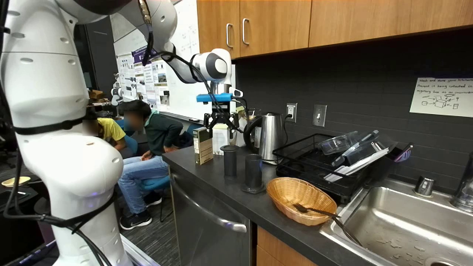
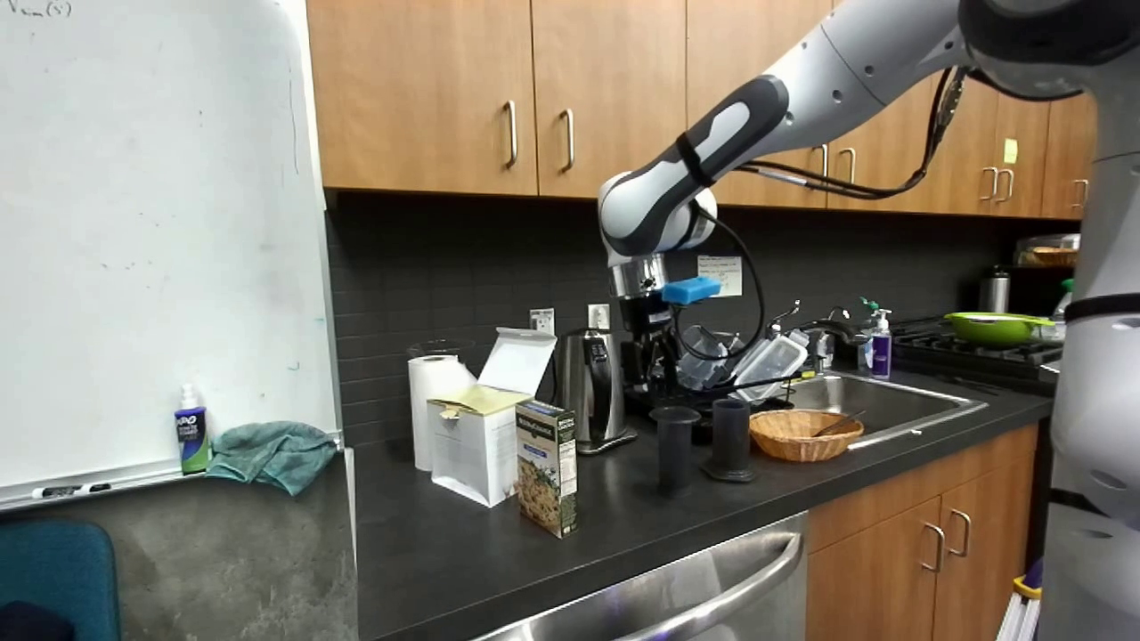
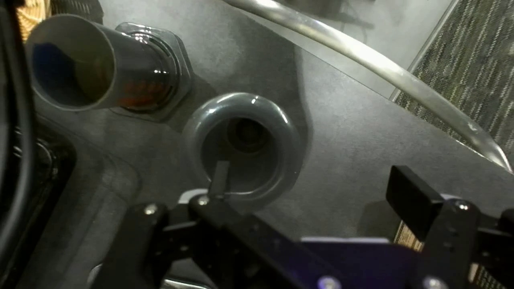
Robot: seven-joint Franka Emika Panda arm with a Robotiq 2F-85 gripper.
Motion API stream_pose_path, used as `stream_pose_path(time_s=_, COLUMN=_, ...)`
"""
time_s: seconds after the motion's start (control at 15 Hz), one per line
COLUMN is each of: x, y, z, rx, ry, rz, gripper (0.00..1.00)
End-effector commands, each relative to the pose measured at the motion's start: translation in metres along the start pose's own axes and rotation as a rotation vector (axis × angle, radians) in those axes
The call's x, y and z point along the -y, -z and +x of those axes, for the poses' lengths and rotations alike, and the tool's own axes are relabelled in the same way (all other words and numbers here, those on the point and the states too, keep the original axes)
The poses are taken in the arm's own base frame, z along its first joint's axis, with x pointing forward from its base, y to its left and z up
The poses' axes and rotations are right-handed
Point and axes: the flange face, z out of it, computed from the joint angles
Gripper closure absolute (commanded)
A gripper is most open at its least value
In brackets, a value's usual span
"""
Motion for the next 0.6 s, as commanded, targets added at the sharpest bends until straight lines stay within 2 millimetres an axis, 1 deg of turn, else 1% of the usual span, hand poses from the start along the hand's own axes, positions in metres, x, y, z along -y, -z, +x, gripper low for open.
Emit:
stream_pose_path(time_s=0.0, x=0.002, y=-0.003, z=0.009, rx=-0.007, ry=0.028, rz=0.017, gripper=0.00)
stream_pose_path(time_s=0.53, x=0.005, y=-0.016, z=0.018, rx=0.007, ry=0.059, rz=0.049, gripper=0.00)
